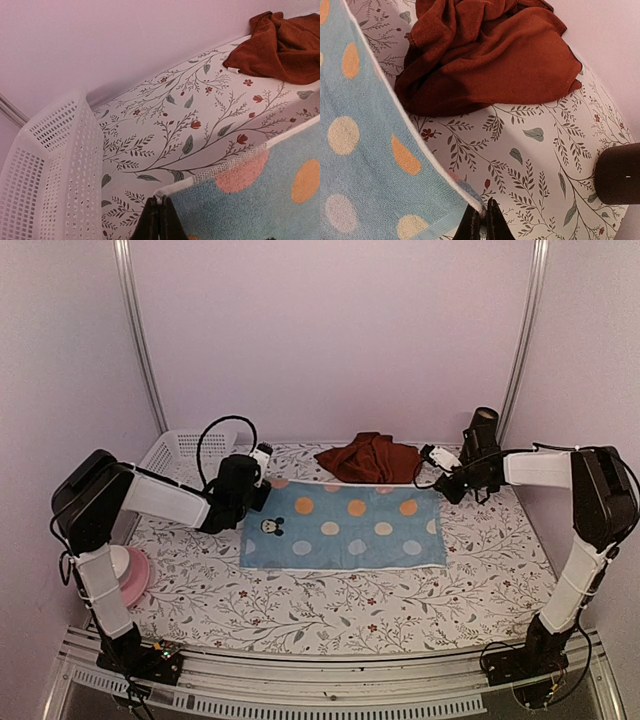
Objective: Roll the towels
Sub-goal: Pick up the towel from the center of the board, then fold the towel at the center of the board.
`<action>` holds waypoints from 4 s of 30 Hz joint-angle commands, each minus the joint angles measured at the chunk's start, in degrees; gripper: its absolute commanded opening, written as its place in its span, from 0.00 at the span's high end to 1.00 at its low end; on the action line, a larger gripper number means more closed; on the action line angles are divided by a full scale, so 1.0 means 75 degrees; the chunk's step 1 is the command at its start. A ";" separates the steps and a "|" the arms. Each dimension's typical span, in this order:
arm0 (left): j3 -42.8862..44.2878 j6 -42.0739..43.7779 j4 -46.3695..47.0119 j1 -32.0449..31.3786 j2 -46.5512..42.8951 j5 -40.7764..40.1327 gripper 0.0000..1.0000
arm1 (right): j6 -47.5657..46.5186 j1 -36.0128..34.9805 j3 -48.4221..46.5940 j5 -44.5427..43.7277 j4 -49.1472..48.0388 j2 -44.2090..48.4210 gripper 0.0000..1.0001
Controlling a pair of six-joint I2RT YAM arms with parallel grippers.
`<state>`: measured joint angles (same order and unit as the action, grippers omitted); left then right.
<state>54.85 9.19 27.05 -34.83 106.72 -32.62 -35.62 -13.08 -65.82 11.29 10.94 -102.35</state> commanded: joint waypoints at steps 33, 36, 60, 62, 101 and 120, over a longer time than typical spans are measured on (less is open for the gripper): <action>-0.0446 -0.0905 -0.4652 -0.0403 -0.2420 0.1584 1.00 | -0.2675 -0.0034 0.2977 0.0968 0.1427 0.2563 0.98; -0.0450 -0.0929 -0.4913 -0.0546 -0.2408 0.1460 1.00 | -0.2640 -0.0238 0.3007 0.0710 0.1483 0.2477 0.98; -0.0730 -0.1313 -0.6051 -0.1232 -0.2301 0.0882 1.00 | -0.2747 -0.0780 0.3653 -0.0181 0.1445 0.2629 0.98; -0.0747 -0.1381 -0.6133 -0.1303 -0.2307 0.0793 1.00 | -0.2712 -0.0844 0.3687 -0.0252 0.1406 0.2621 0.98; -0.0437 -0.1962 -0.7319 -0.1986 -0.1948 0.0566 0.77 | -0.2750 -0.1585 0.4075 -0.1023 0.0953 0.2138 0.86; -0.0037 -0.2008 -0.7931 -0.2131 -0.2993 -0.0491 0.15 | -0.2931 -0.1573 0.3983 -0.0703 0.1641 0.3588 0.27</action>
<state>53.12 -6.13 -31.27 -50.17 86.43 -33.65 -57.49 -24.69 -36.01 4.10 20.43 -78.54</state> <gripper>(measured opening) 0.838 0.703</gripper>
